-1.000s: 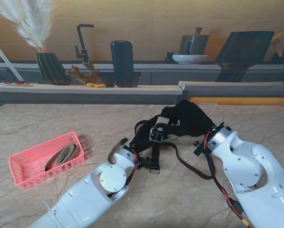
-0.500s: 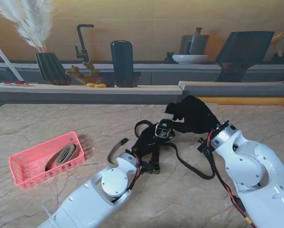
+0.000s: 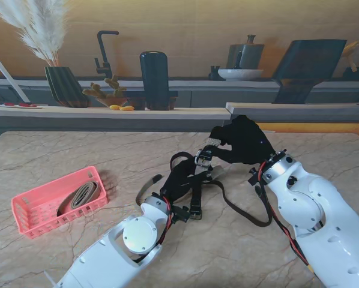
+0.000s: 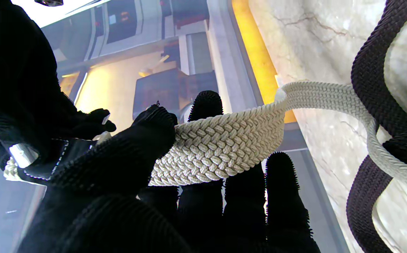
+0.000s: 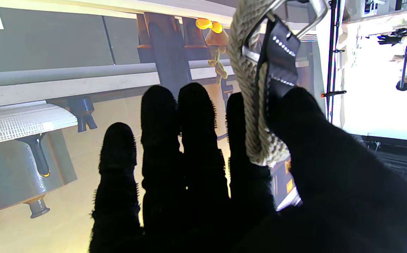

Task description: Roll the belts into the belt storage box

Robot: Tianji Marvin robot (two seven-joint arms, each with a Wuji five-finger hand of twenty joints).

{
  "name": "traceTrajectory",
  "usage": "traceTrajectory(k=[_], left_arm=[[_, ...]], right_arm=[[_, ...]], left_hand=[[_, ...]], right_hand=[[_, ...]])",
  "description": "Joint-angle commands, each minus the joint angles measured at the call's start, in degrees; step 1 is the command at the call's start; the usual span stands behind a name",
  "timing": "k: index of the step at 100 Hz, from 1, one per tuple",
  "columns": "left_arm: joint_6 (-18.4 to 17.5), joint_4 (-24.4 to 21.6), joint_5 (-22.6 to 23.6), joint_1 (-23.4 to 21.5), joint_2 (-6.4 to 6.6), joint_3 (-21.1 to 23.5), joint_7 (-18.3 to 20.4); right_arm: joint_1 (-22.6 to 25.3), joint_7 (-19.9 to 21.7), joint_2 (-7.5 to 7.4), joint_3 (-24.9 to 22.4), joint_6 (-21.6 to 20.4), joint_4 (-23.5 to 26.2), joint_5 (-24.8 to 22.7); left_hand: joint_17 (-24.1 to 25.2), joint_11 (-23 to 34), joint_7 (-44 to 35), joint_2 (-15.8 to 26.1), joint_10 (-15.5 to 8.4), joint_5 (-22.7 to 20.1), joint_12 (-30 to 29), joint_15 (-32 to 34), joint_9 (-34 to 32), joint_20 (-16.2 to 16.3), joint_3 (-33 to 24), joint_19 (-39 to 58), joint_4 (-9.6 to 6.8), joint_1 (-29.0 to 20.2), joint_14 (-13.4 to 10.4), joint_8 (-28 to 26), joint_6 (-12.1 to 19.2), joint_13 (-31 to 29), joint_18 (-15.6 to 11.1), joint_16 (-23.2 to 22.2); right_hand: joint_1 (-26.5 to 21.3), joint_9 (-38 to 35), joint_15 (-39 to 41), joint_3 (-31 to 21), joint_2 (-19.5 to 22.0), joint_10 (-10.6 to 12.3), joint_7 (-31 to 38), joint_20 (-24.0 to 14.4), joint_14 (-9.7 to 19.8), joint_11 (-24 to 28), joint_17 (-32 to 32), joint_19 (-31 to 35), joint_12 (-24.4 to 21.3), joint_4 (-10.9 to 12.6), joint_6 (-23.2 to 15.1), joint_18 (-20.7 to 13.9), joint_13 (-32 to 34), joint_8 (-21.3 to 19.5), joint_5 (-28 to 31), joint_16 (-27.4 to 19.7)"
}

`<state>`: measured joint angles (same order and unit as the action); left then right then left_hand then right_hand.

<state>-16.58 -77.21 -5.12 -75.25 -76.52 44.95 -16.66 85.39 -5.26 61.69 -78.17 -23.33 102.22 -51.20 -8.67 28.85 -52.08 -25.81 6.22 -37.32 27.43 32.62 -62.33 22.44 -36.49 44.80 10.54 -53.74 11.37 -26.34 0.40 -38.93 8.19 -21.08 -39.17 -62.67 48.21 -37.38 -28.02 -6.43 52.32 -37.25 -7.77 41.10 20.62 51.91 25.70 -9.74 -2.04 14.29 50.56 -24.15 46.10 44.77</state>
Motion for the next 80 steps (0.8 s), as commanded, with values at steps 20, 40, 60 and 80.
traceTrajectory(k=[20,40,60,80], left_arm=[[2.63,-1.86,-1.39,-1.90,1.51,0.71,4.03],[3.45,-1.64,-1.22,-1.76,1.98,0.58,5.65],[4.86,-2.28,-2.13,-2.17,1.97,0.99,5.75],[7.68,-3.11,-3.62,-2.57,2.01,1.68,6.24]], right_arm=[[-2.23,-1.54,0.24,1.01,0.09,-2.59,-1.90],[-2.86,-1.43,0.30,0.73,0.72,-2.72,-1.57],[-2.97,-1.24,0.23,-0.01,0.51,-2.21,-1.89],[-3.13,1.23,-0.05,-0.76,-0.03,-1.77,-1.22]], left_hand=[[-4.62,3.41,-0.29,-8.47,-0.69,0.28,6.93,6.98,-2.85,3.19,-3.48,6.50,-0.44,2.21,3.24,-0.12,1.74,-5.31,3.63,-3.13],[-4.58,-2.74,2.16,-8.94,-1.96,1.91,14.39,3.86,-0.40,2.95,-3.26,6.27,-0.85,2.42,0.77,-2.93,3.32,-3.40,4.10,-3.45],[-3.43,-2.07,1.57,-1.57,-0.99,-0.24,10.96,-0.11,0.24,2.89,2.26,5.86,-1.18,-1.38,0.60,-2.85,3.65,-1.68,3.45,-4.28],[-2.93,3.42,1.82,3.92,1.07,-0.70,8.47,2.11,1.57,3.34,3.39,6.64,-2.12,-4.27,2.69,-2.38,1.29,-1.99,3.54,-4.61]], right_hand=[[-5.21,-1.00,0.08,-3.16,3.60,0.61,3.68,-0.73,3.44,1.15,-0.45,-1.29,0.40,-0.02,-9.77,-1.64,0.90,-0.61,-0.37,0.11],[-5.21,-0.91,-0.03,-2.90,3.87,0.81,3.87,-0.62,3.59,1.22,-0.54,-1.35,0.32,-0.03,-9.91,-1.66,0.85,-0.51,-0.59,-0.02],[-5.20,-0.74,-0.17,-2.67,4.06,1.07,4.02,-0.48,3.85,1.25,-0.68,-1.51,0.26,0.02,-10.11,-1.71,0.76,-0.49,-0.80,-0.15],[-5.28,-0.69,-0.39,-2.51,4.01,1.06,4.07,-0.25,3.76,1.10,-1.01,-1.93,0.14,0.05,-10.08,-1.44,0.62,-0.38,-0.81,-0.29]])
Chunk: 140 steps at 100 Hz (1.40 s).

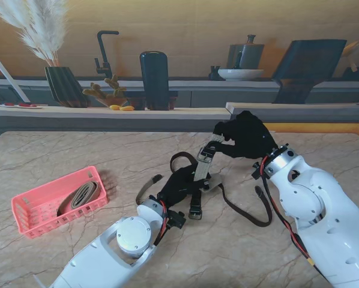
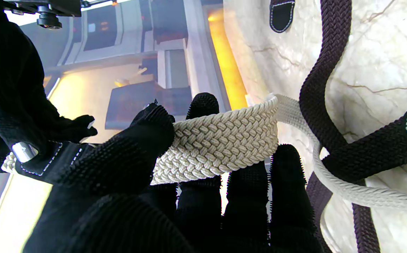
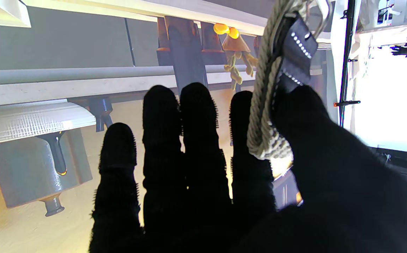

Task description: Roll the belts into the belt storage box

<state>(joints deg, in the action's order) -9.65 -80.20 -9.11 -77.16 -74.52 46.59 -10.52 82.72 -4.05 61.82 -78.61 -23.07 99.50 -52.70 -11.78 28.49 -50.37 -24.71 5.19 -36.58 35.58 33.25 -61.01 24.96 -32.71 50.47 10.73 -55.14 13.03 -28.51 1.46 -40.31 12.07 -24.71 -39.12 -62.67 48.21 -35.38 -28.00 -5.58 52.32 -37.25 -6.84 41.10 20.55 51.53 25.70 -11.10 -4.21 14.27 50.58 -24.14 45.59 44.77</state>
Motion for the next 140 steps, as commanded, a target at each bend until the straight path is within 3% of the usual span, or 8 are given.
traceTrajectory(k=[1,22,35,60,80,88,106,140], left_arm=[[0.84,-0.10,0.40,-0.64,0.02,0.06,0.10],[1.86,0.05,0.35,-0.66,0.32,0.43,1.02],[2.17,0.03,0.06,-0.70,0.58,0.43,2.08],[3.36,-1.34,0.35,-1.72,-0.05,0.62,-0.83],[4.97,-1.91,0.91,-2.39,-0.68,0.70,-3.35],[6.21,-2.22,0.69,-2.65,-1.00,0.70,-4.24],[7.81,-2.66,-0.81,-3.05,-1.59,0.49,-5.30],[11.94,-6.50,-10.26,-5.45,-2.63,1.72,-6.66]], right_arm=[[-0.46,0.09,-0.19,-0.34,-0.32,0.97,0.30],[-0.84,0.44,-0.28,-0.60,-0.48,1.03,0.06],[-1.21,0.75,-0.33,-0.66,-0.31,0.98,-0.05],[-1.81,1.85,-0.70,-0.42,-0.68,0.24,-1.41],[-2.62,0.58,-0.88,0.66,-1.57,-1.07,-3.74],[-2.80,-0.55,-0.87,1.34,-1.46,-1.50,-4.73],[-3.48,-3.99,-1.00,3.41,-1.12,-2.91,-8.33],[-4.85,-12.58,-1.68,9.00,-0.92,-6.81,-15.85]], left_hand=[[0.23,4.10,0.05,2.77,2.07,-1.39,0.51,1.64,0.32,0.85,-0.44,1.01,-2.39,-2.77,1.12,-0.31,0.21,-0.57,-0.16,-1.07],[0.87,3.61,-0.17,0.17,1.43,-1.10,1.31,1.18,0.58,0.79,-2.11,0.72,-2.34,-1.33,0.23,-0.74,1.13,0.61,0.42,-1.13],[0.78,2.80,0.13,1.89,1.63,-1.39,1.41,0.31,0.53,0.66,-2.13,0.45,-1.88,-2.05,0.05,-0.73,1.09,0.50,0.55,-0.95],[0.71,11.13,-0.11,7.96,3.48,1.83,7.02,3.69,3.52,2.10,8.86,3.27,-3.33,-9.40,2.14,-3.16,-2.27,1.10,0.63,-3.66],[-0.30,13.63,-1.35,7.62,3.99,2.28,8.13,6.67,3.32,3.42,8.91,6.01,-3.43,-9.52,3.46,-3.29,-3.32,0.17,1.01,-4.87],[-0.92,13.75,-1.50,7.17,4.18,2.06,5.74,8.04,2.09,4.37,7.58,7.98,-3.11,-8.59,3.91,-2.05,-4.15,-0.99,1.24,-4.58],[-2.74,11.90,-1.63,7.68,4.42,1.87,-5.65,10.18,-1.15,5.84,7.58,11.23,-2.75,-8.13,4.32,1.77,-6.56,-3.62,1.35,-1.92],[-2.88,6.73,-1.87,10.49,4.04,3.00,-12.22,9.71,0.14,6.25,13.59,12.13,-3.19,-11.13,3.25,3.07,-8.44,-3.39,0.65,-0.20]], right_hand=[[-5.33,-0.69,-0.40,-4.50,4.01,0.21,4.07,-0.24,2.84,1.09,-0.94,-1.56,0.13,1.42,-7.91,-1.42,0.60,-0.38,-0.29,-0.30],[-5.39,-0.83,-0.70,-4.32,4.08,0.36,4.10,-0.11,2.85,0.86,-0.86,-1.84,0.05,1.42,-8.05,-1.34,0.67,-0.33,-0.26,-0.45],[-5.43,-0.80,-0.73,-4.30,4.06,0.38,4.14,-0.09,2.86,0.81,-0.84,-1.91,0.05,1.46,-8.01,-1.32,0.66,-0.34,-0.25,-0.44],[-5.64,-0.84,-0.79,-4.36,3.89,-0.03,4.14,-0.03,2.43,0.78,-1.15,-2.21,0.11,1.47,-7.48,-1.05,0.56,-0.21,-0.01,-0.40],[-5.60,-0.87,-0.82,-4.35,3.96,0.02,4.05,0.01,2.46,0.72,-1.14,-2.43,0.17,1.42,-7.61,-0.89,0.60,-0.20,-0.05,-0.36],[-5.66,-0.92,-0.77,-4.42,3.86,-0.13,4.06,0.01,2.36,0.75,-1.16,-2.48,0.20,1.49,-7.38,-0.90,0.62,-0.21,-0.05,-0.32],[-5.68,-0.98,-0.37,-4.81,3.57,-0.53,4.04,-0.12,2.07,0.94,-1.07,-2.21,0.27,1.66,-6.85,-0.78,0.64,0.00,0.18,-0.16],[-5.63,-0.95,0.19,-5.08,3.51,-0.58,4.17,-0.19,1.99,1.30,-1.18,-1.31,0.21,1.54,-6.78,-0.81,0.66,0.16,0.11,-0.22]])
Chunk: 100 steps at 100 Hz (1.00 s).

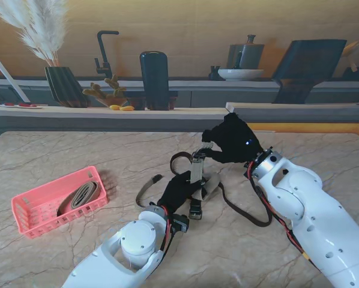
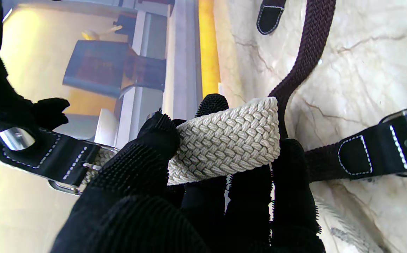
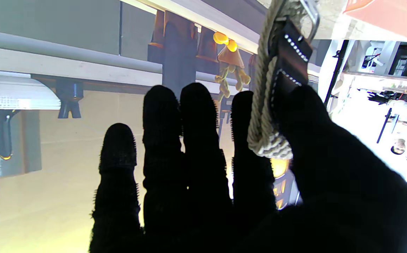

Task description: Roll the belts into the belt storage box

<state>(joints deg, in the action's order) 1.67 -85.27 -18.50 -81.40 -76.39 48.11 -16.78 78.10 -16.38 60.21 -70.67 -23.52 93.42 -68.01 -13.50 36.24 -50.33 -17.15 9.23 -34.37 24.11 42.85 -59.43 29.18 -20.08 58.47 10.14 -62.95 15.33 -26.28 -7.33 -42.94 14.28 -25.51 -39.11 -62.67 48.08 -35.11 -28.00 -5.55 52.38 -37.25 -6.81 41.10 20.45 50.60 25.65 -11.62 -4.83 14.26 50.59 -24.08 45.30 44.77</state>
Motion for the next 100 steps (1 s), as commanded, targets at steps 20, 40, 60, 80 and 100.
traceTrajectory(k=[20,40,60,80,100], left_arm=[[1.77,-3.77,-5.79,-2.69,-1.25,1.30,-2.12],[1.97,-4.86,-7.84,-3.32,-1.46,1.84,-3.16],[0.50,-5.22,-11.51,-3.90,-1.35,2.50,-2.64],[-1.07,-4.30,-12.55,-3.72,-0.61,2.76,0.81],[-2.32,-3.70,-13.06,-3.45,-0.57,2.65,1.52]], right_arm=[[-1.17,-3.29,-0.82,3.50,-1.70,-2.60,-4.03],[-1.80,-4.03,-1.04,5.31,-2.49,-4.21,-4.43],[-1.71,-4.26,-1.02,6.00,-2.09,-5.28,-3.99],[-1.31,-3.95,-0.90,5.78,-1.60,-5.56,-3.37],[-1.23,-4.22,-1.04,6.21,-2.22,-5.70,-3.73]], left_hand=[[-1.49,-1.14,-3.17,3.18,-0.15,1.16,-1.42,0.19,-1.59,2.10,1.87,4.39,-2.56,-3.84,0.53,-0.04,-0.18,-1.03,-2.05,0.58],[-1.64,-1.19,-3.00,3.53,-0.35,1.83,-1.67,0.10,-0.99,2.10,2.88,4.48,-2.65,-3.10,0.10,0.33,0.41,-0.77,-2.31,0.63],[-0.46,-5.03,2.62,-5.28,-1.57,4.95,-1.75,-2.87,3.67,0.67,-8.17,1.56,-3.16,10.13,-1.36,-0.35,1.67,1.88,-2.40,1.41],[1.90,-8.49,11.27,-8.77,-2.46,7.57,-3.55,-8.75,9.55,-1.36,-10.55,-3.10,-5.81,24.83,-3.02,-3.43,1.51,5.35,-1.13,2.57],[3.70,-10.97,15.89,-11.06,-2.44,10.52,-3.93,-12.58,13.16,-2.47,-10.13,-5.73,-4.68,31.84,-3.54,-2.73,1.48,8.03,-0.45,3.17]], right_hand=[[-5.45,-0.89,0.44,-5.47,3.53,-0.33,4.19,-0.05,2.14,1.38,-1.10,-0.06,0.15,2.02,-6.41,-0.84,0.76,0.15,0.34,-0.35],[-5.26,-0.98,0.40,-5.57,3.50,-0.16,4.33,0.20,2.32,1.45,-1.22,0.11,0.02,1.95,-6.62,-0.92,0.73,0.20,0.23,-0.55],[-5.00,-0.94,0.42,-5.59,3.63,0.09,4.38,0.44,2.53,1.47,-1.25,0.22,-0.09,1.95,-6.98,-0.97,0.78,0.32,0.13,-0.66],[-4.83,-0.92,0.40,-5.62,3.66,0.20,4.42,0.63,2.70,1.49,-1.26,0.32,-0.20,2.05,-7.13,-1.05,0.74,0.40,-0.01,-0.78],[-4.77,-0.90,0.44,-5.64,3.45,0.30,4.48,0.79,2.59,1.49,-1.32,0.42,-0.32,2.11,-7.30,-1.08,0.79,0.54,0.02,-0.84]])
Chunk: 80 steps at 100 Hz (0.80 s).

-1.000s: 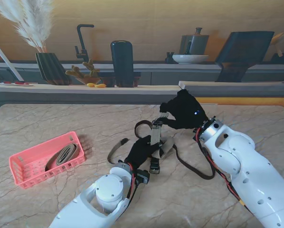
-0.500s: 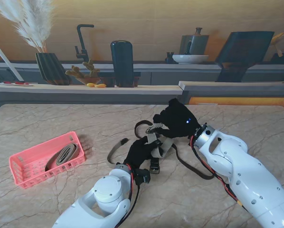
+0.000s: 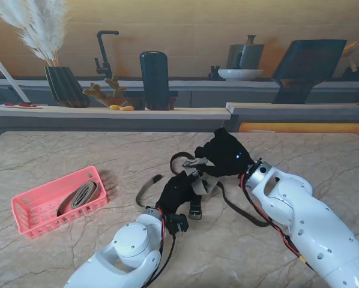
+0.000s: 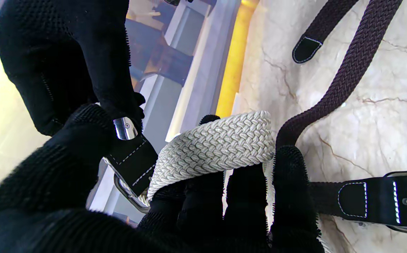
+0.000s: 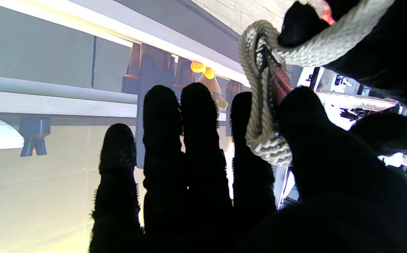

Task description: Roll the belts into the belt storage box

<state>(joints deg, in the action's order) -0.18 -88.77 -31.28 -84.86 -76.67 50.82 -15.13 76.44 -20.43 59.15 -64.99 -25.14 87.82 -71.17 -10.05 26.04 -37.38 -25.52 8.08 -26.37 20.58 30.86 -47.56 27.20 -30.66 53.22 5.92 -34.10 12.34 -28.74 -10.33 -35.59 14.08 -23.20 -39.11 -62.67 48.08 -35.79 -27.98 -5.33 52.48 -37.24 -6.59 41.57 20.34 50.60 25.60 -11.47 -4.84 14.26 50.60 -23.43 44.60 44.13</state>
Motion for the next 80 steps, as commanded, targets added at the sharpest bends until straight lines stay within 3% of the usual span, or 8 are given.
traceTrajectory(k=[1,23,48,64,80], left_arm=[[-0.53,-0.19,-0.35,0.02,-0.32,-0.07,-0.21],[-1.44,-0.26,-1.61,0.14,-0.75,-0.15,-1.47],[-1.23,-0.36,-3.35,0.48,-0.76,0.10,-0.93],[-0.19,-0.78,-5.23,0.40,-0.58,0.55,0.10],[1.64,-1.16,-7.23,0.40,-0.45,1.00,1.11]], right_arm=[[0.42,-0.24,0.00,0.59,-0.67,-0.13,-0.65],[0.10,-1.42,-0.38,2.23,-2.29,-1.00,-1.74],[-0.48,-0.60,-0.58,3.64,-3.98,-1.76,-1.61],[-0.80,0.96,-0.74,4.04,-4.64,-1.94,-1.58],[-0.51,2.40,-0.92,3.84,-4.87,-1.35,-1.87]], left_hand=[[0.33,-0.85,3.13,-2.72,-1.19,2.72,-0.41,-0.71,1.50,-0.52,0.52,-0.54,-0.42,3.22,-0.57,-0.19,4.47,0.84,-0.25,0.87],[0.97,-1.69,6.70,-2.53,-1.21,4.90,-0.57,-2.34,3.29,-1.04,1.32,-1.71,0.12,7.23,-1.00,1.44,4.62,1.70,-0.11,0.97],[1.18,-1.92,7.82,-2.85,0.06,4.82,-0.52,-2.61,3.60,-1.21,1.32,-2.13,0.26,8.44,-0.26,2.17,4.11,1.31,0.50,0.68],[-0.06,-1.25,8.02,-2.65,0.41,4.21,-0.04,-1.26,2.43,-0.76,0.13,-1.07,0.02,5.80,0.30,2.26,3.74,-0.62,0.35,-0.17],[-2.46,0.46,7.39,-0.19,0.52,3.50,1.21,1.81,0.22,0.96,1.89,2.78,-0.96,-1.95,0.82,1.67,3.19,-3.07,-0.25,-1.92]], right_hand=[[-4.77,-0.90,0.43,-4.99,3.42,0.04,4.38,0.80,2.37,1.02,-1.23,0.42,-0.28,1.99,-7.27,-1.08,0.75,-0.10,0.73,-0.21],[-4.30,-0.83,0.17,-5.46,2.72,0.37,4.12,1.00,2.70,0.66,-1.33,0.48,-0.61,2.53,-7.73,-1.01,0.63,0.48,0.64,-0.43],[-3.29,-0.35,-1.18,-7.75,-1.31,1.23,3.92,1.55,3.31,-0.84,-1.70,0.21,-1.77,2.87,-8.78,-0.76,0.03,1.42,-0.16,-1.22],[-0.71,1.84,-2.86,-9.52,-5.85,1.15,2.99,1.98,3.60,-2.00,-2.21,-0.44,-1.82,2.71,-8.16,-0.69,-1.51,1.59,-2.65,-1.81],[4.67,5.07,-4.22,-11.34,-9.90,0.71,-0.33,1.87,3.43,-3.03,-2.95,-1.38,-1.47,2.70,-6.64,-0.46,-3.57,0.06,-5.04,-2.06]])
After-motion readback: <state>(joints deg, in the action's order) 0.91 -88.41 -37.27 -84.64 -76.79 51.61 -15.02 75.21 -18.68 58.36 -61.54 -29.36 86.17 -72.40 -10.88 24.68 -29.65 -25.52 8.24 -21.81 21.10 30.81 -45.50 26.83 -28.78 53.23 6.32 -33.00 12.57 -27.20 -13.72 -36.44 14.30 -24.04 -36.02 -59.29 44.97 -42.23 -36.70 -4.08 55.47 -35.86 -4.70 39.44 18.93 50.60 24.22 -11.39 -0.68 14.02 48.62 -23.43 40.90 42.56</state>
